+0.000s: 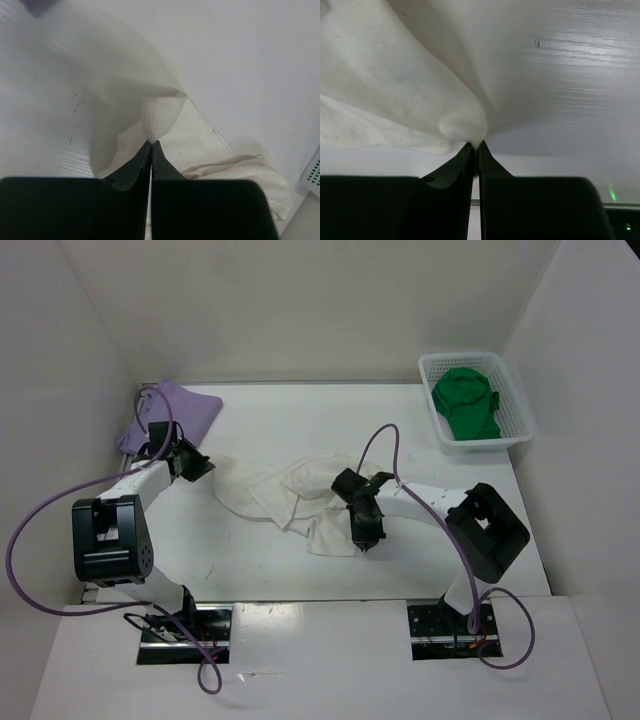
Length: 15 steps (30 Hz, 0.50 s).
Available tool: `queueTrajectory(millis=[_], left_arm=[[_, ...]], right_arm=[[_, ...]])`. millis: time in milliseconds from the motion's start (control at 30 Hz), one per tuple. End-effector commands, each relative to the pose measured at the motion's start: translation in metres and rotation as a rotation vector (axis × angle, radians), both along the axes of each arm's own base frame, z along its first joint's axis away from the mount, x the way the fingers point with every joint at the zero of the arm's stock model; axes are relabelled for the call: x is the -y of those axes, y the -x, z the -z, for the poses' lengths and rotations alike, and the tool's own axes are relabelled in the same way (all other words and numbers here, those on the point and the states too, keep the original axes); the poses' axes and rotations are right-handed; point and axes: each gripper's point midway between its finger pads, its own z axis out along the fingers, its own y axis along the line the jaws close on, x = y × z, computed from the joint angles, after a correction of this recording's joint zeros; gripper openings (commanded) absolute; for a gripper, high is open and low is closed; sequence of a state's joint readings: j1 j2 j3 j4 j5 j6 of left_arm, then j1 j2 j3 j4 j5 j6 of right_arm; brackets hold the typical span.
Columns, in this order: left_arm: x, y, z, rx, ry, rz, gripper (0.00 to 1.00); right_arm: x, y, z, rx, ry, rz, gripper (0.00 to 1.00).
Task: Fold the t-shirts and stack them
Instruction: Flatten out the tshirt
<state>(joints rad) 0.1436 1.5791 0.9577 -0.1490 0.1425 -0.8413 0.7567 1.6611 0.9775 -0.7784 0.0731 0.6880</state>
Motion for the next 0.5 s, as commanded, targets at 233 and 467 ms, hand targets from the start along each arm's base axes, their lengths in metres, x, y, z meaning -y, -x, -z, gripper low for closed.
queueTrajectory(millis=[233, 467], left_arm=[[0.008, 0.0, -0.03, 0.083, 0.035, 0.029, 0.0], [0.003, -0.035, -0.192, 0.381, -0.037, 0.082, 0.0]], right_arm=[[-0.023, -0.047, -0.102, 0.225, -0.167, 0.037, 0.0], [-0.041, -0.111, -0.301, 0.601, -0.562, 0.044, 0.0]])
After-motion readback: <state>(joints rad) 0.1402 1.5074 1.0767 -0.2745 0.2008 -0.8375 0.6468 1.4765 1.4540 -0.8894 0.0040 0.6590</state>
